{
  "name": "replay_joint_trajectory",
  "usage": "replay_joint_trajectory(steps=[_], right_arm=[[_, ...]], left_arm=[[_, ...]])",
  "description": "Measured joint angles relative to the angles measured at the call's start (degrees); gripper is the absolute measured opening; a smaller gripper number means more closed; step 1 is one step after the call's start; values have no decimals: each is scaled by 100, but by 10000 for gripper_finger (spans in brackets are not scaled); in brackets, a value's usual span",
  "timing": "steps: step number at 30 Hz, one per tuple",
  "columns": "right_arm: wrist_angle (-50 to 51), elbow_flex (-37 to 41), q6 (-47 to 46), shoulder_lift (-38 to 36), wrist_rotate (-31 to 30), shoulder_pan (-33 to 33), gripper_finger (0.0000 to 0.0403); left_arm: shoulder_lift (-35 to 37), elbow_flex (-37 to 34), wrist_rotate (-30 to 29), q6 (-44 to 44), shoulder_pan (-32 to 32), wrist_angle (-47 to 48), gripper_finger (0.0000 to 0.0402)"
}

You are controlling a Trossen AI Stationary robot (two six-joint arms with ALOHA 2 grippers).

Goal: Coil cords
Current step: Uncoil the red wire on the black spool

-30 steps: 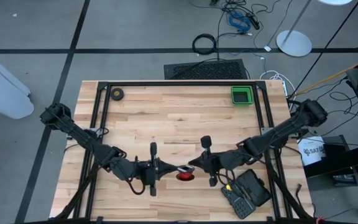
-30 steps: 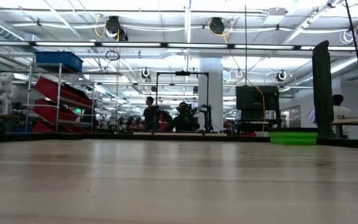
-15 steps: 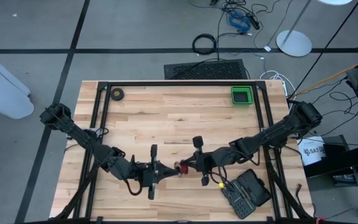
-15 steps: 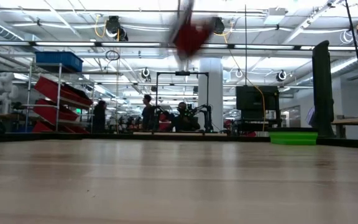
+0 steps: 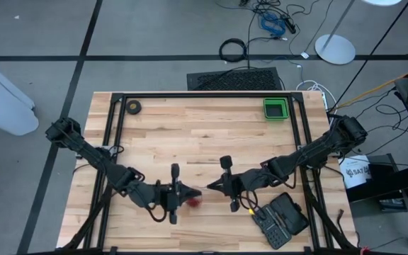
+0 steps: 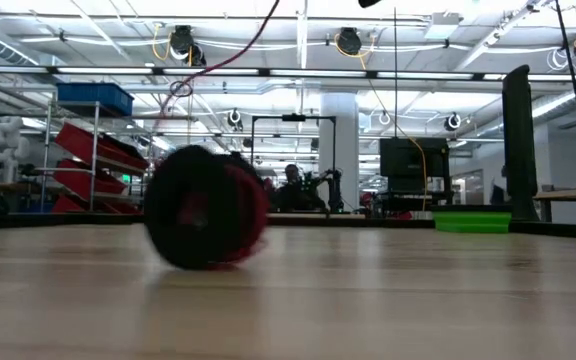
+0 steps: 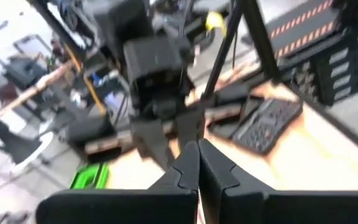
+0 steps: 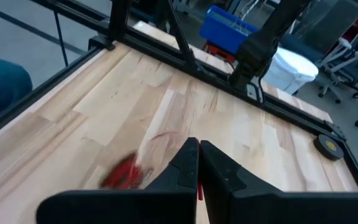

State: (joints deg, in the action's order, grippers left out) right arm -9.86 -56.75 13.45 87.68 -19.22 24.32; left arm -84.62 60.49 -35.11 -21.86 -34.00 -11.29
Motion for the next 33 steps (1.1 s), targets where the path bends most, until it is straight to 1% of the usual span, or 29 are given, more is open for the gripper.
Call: replay_joint_trajectory(steps=[5,9,11,15,18,21,26,31,33], right_arm=[[191,0,-81,-2,-20,-29,0],[214,0,-83,-2,-22,-35,0],[214,0,-82,-2,-22,-35,0],[218,0,-83,-2,-20,-35,0],[247,0,-83,-4,-20,-35,0],[254,0,-83,-4,-17,-35,0],[269,-2,-83,-4,-15,-35,0],[280,-2,-105,-4,-15,-35,0],[287,-4,-177,-4,-13,-35,0]], left_arm=[[0,0,2,657,17,655,0],[0,4,297,1545,-81,1422,1],[0,4,433,1826,-160,1885,5],[0,4,475,2324,-260,2698,15],[0,4,758,2642,-338,3187,18],[-13,4,1018,2750,-432,3213,19],[-369,7,1079,2856,-609,2804,28],[-953,6,1108,3060,-664,2664,72],[-1164,4,1007,3061,-664,2644,93]])
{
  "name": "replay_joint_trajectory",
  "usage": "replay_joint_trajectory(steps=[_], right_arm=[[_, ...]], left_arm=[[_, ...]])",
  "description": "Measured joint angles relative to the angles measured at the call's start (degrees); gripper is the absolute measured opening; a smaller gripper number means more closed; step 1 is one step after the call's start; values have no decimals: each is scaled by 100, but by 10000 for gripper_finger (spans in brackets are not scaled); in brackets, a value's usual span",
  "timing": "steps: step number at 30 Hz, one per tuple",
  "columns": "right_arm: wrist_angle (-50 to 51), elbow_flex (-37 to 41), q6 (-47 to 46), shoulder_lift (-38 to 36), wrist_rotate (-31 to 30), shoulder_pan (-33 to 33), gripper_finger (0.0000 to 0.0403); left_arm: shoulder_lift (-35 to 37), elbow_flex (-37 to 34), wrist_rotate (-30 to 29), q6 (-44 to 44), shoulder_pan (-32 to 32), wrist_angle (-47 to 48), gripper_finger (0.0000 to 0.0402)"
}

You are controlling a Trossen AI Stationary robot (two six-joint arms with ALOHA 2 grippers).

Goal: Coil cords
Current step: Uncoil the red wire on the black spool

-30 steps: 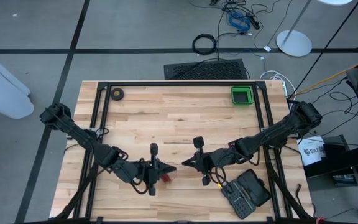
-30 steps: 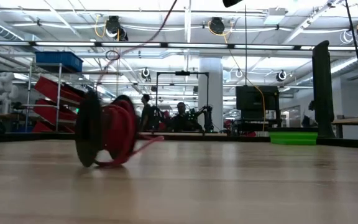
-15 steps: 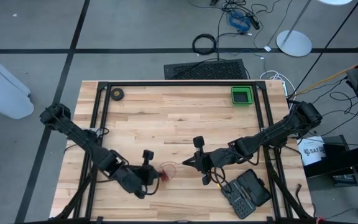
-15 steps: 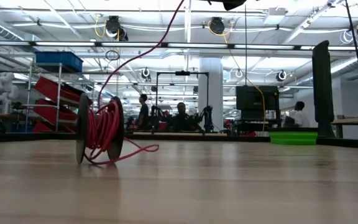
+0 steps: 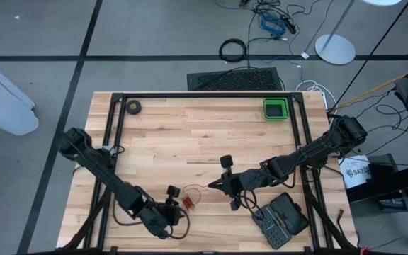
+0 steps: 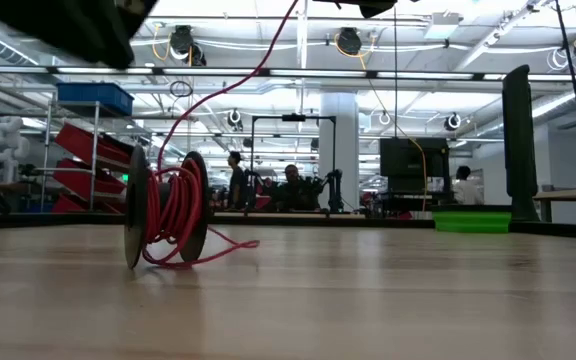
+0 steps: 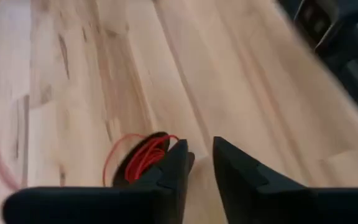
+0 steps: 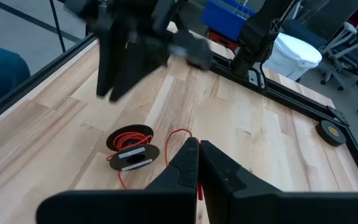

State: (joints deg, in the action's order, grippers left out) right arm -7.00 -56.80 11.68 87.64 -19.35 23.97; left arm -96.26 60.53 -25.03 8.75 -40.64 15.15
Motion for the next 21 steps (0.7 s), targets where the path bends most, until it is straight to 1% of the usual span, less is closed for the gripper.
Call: replay_joint_trajectory(steps=[3,6,11,15,21], right_arm=[[51,0,-35,0,1,0,0],[131,0,-93,0,2,1,0],[200,0,-161,0,22,0,0],[207,0,-159,0,24,2,0],[210,0,-161,0,26,1,0]], left_arm=[[-187,0,-355,-6,-25,-139,123],[-210,0,-502,-2,-26,-169,140],[-207,0,-503,-8,-26,-140,144],[-204,0,-466,-15,11,137,144],[-204,0,-46,-164,103,335,144]])
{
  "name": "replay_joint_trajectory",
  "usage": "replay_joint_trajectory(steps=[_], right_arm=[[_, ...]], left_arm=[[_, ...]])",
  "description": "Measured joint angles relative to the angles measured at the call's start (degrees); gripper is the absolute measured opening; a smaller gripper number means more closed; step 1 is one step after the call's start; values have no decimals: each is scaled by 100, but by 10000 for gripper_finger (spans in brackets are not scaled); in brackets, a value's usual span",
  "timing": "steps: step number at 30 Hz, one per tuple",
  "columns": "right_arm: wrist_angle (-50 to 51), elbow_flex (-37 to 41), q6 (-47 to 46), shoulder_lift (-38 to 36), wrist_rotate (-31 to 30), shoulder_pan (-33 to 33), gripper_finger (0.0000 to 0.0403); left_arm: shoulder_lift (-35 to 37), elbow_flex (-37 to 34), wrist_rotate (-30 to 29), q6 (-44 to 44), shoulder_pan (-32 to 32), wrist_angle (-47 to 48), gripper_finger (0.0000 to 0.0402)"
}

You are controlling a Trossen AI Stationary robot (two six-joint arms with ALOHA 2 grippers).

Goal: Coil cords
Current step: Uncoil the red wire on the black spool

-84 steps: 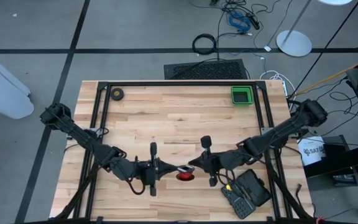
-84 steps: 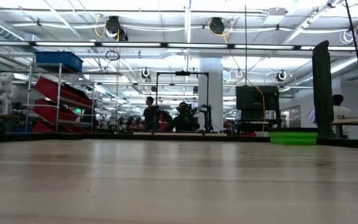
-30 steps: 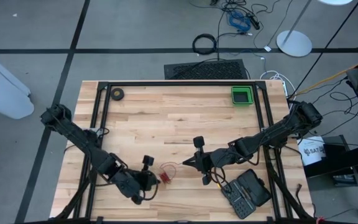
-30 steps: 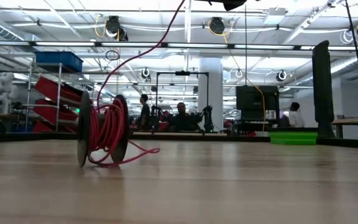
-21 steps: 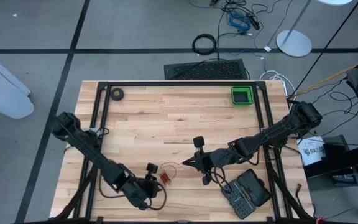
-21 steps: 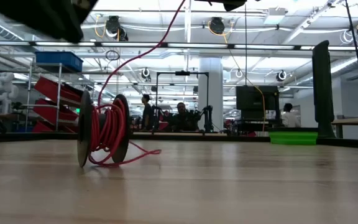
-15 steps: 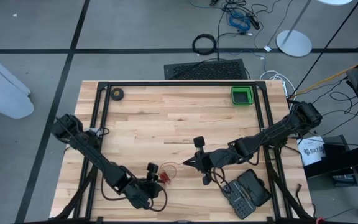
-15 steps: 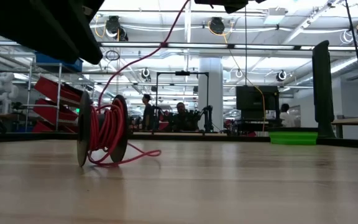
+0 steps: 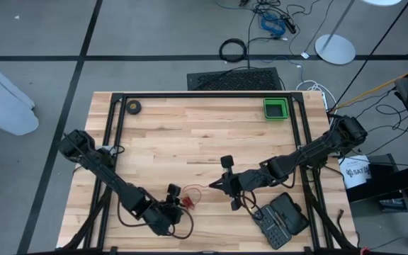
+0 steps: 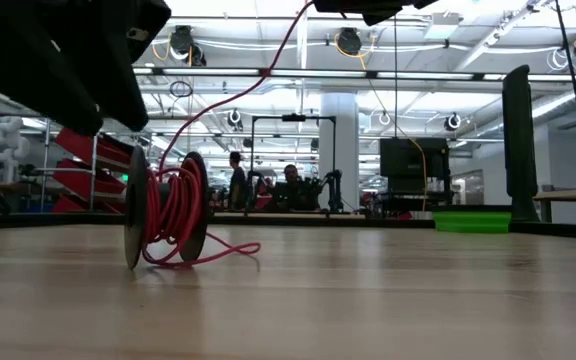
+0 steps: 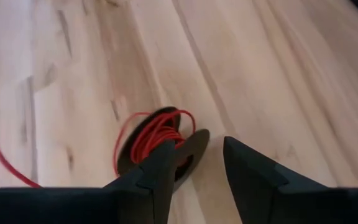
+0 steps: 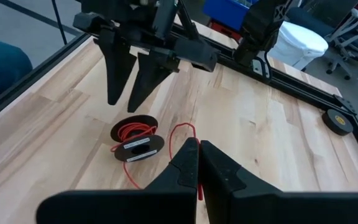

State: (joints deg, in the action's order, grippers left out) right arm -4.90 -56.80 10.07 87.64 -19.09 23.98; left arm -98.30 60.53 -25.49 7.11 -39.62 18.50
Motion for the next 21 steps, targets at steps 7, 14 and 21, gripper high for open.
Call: replay_joint_trajectory(steps=[7,14,21], right_arm=[[1,0,1,0,2,1,0],[1,0,1,0,150,0,0],[1,0,1,0,151,1,0]], left_arm=[[0,0,33,-186,158,104,144],[0,0,321,-205,321,448,144],[-54,0,441,-405,372,452,144]])
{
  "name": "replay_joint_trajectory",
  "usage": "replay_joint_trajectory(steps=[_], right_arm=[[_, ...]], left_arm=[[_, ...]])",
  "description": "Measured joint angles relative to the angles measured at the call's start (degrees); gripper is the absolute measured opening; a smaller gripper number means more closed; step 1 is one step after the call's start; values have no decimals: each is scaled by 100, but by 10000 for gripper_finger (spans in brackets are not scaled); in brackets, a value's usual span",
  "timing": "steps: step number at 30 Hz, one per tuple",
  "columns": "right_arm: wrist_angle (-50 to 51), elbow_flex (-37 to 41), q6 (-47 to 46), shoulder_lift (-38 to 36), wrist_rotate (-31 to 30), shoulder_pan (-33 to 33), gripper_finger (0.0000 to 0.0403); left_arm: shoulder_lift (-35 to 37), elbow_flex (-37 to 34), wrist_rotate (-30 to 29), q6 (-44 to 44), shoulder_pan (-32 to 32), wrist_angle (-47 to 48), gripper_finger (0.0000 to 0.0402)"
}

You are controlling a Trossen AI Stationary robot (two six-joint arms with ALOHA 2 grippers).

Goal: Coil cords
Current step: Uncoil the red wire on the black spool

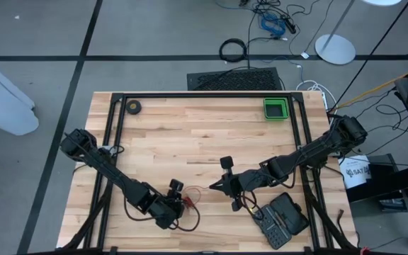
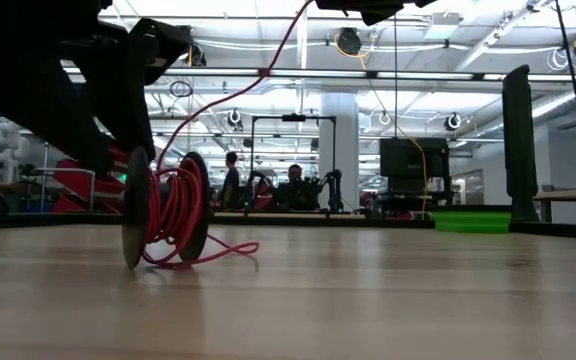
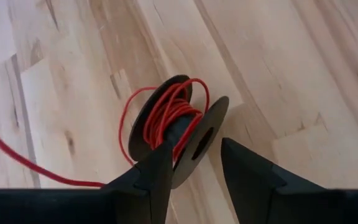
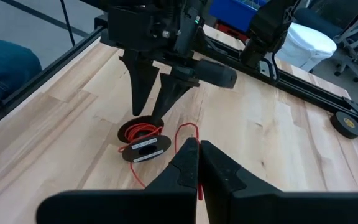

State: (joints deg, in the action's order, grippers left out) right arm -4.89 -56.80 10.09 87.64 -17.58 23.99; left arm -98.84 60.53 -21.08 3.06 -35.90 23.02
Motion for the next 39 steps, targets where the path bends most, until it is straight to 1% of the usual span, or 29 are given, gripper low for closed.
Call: replay_joint_trajectory(steps=[6,10,16,22,30,34,39], right_arm=[[0,0,0,0,0,0,0],[0,0,0,0,-1,0,0],[0,0,2,0,0,0,0],[2,0,2,0,-2,0,0],[7,0,2,0,-2,0,0],[38,0,2,0,-2,0,0],[55,0,2,-2,-2,-1,0]], left_arm=[[-400,0,0,-137,4,4,141],[-636,0,-15,-225,4,5,125],[-625,0,-52,260,4,-5,87],[-452,0,-59,699,0,-14,65],[-408,0,-40,914,-11,-268,61],[-408,0,-148,1017,-16,-469,61],[-408,0,-255,1164,-22,-476,61]])
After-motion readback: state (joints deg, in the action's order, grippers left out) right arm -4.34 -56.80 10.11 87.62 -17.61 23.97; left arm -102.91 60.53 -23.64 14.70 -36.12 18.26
